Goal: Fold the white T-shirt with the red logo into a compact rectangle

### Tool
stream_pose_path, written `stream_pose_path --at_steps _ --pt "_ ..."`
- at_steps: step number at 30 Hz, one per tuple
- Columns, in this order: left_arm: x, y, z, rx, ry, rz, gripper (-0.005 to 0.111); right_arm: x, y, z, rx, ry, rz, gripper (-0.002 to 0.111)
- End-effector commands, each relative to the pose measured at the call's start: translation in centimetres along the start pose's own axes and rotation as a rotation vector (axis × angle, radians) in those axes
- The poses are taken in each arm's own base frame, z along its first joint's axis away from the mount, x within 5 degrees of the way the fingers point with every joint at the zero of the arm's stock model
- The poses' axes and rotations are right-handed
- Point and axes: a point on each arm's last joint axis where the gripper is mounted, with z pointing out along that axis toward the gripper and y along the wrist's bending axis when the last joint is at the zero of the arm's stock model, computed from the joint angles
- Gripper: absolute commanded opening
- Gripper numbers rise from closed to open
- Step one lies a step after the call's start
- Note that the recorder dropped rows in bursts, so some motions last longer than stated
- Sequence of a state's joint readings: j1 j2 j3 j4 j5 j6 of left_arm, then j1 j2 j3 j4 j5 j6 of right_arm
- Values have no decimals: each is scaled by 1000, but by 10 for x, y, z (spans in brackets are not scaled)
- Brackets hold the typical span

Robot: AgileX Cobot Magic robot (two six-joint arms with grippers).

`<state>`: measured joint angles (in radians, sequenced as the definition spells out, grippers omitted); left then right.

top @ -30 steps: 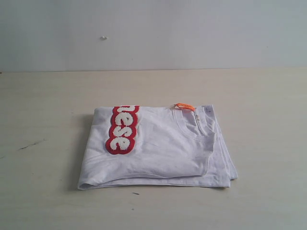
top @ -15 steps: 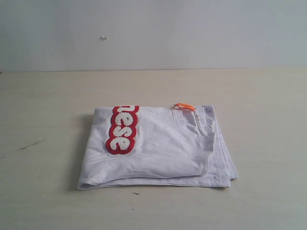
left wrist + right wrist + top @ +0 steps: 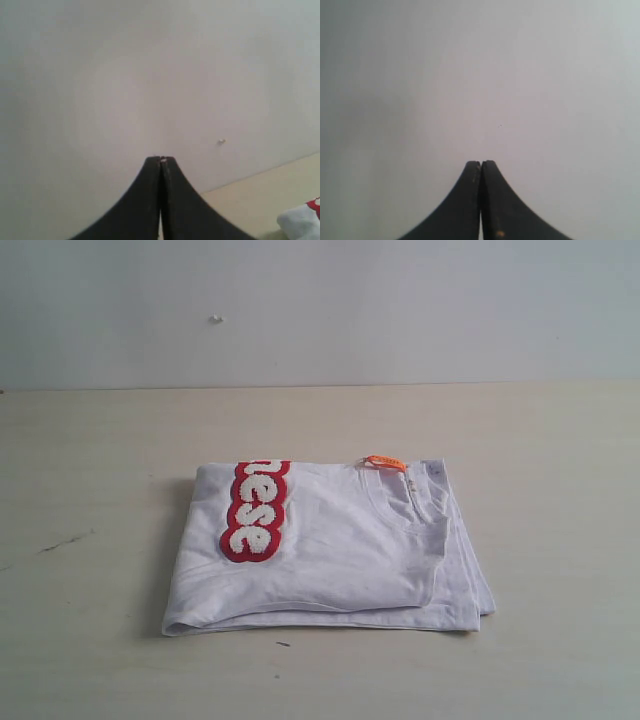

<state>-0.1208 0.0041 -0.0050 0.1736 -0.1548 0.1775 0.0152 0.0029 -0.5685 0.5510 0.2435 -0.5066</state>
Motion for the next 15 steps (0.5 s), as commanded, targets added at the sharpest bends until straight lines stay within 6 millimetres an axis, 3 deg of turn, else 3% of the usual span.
stream_pose_path --at_steps 1,15 --pt "7 -1 -1 4 65 -14 0 1 0 0 -3 1 3 0" --pt "35 -6 -7 24 392 -187 0 1 0 0 -3 1 4 0"
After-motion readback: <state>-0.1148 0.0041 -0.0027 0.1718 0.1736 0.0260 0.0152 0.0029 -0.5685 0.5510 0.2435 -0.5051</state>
